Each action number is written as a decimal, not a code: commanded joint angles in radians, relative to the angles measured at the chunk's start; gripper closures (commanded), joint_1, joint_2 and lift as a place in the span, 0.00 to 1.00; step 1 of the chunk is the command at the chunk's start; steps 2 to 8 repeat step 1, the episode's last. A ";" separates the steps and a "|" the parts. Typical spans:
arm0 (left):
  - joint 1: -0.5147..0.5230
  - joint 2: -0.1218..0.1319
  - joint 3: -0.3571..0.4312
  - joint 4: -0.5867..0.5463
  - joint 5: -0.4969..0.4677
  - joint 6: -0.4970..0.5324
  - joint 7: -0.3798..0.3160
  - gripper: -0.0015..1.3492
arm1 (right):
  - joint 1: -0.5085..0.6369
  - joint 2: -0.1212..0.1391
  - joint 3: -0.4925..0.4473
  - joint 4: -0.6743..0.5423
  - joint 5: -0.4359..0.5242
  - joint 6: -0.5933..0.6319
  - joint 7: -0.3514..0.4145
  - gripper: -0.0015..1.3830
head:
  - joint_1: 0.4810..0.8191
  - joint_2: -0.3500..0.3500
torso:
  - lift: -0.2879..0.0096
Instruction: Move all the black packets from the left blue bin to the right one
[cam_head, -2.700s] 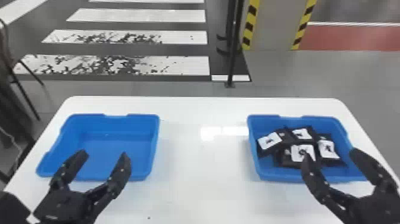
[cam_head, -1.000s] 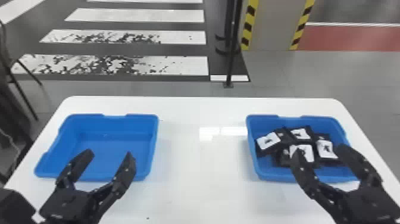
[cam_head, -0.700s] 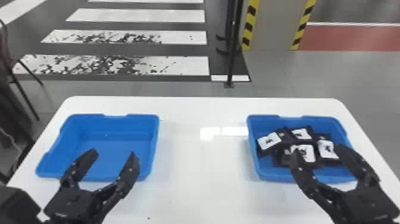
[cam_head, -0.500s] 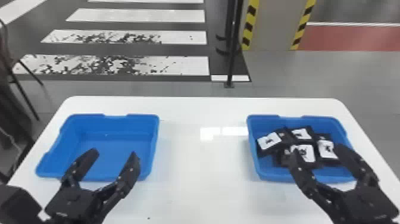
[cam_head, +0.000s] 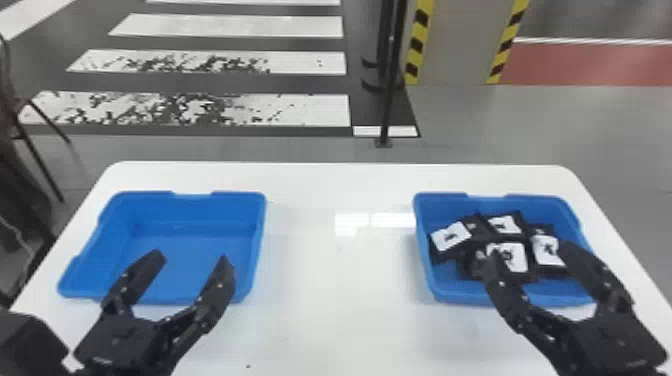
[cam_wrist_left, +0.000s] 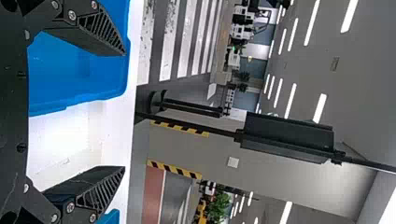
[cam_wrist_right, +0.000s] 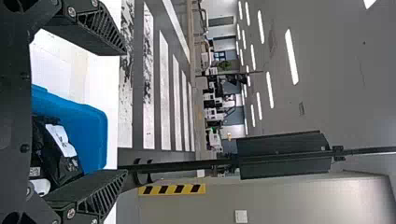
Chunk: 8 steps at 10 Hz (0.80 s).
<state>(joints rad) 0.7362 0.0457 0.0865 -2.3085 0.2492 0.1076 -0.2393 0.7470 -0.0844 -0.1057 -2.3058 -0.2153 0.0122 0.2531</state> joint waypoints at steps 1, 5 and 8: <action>0.000 -0.001 -0.001 0.000 0.002 -0.002 0.000 0.13 | 0.002 0.000 0.000 0.000 0.000 0.000 0.000 0.09 | 0.63 0.48 | 0.50; 0.000 -0.001 -0.001 0.000 0.002 -0.002 0.000 0.13 | 0.002 0.000 0.000 0.000 0.000 0.000 0.000 0.09 | 0.63 0.48 | 0.50; 0.000 -0.001 -0.001 0.000 0.002 -0.002 0.000 0.13 | 0.002 0.000 0.000 0.000 0.000 0.000 0.000 0.09 | 0.63 0.48 | 0.50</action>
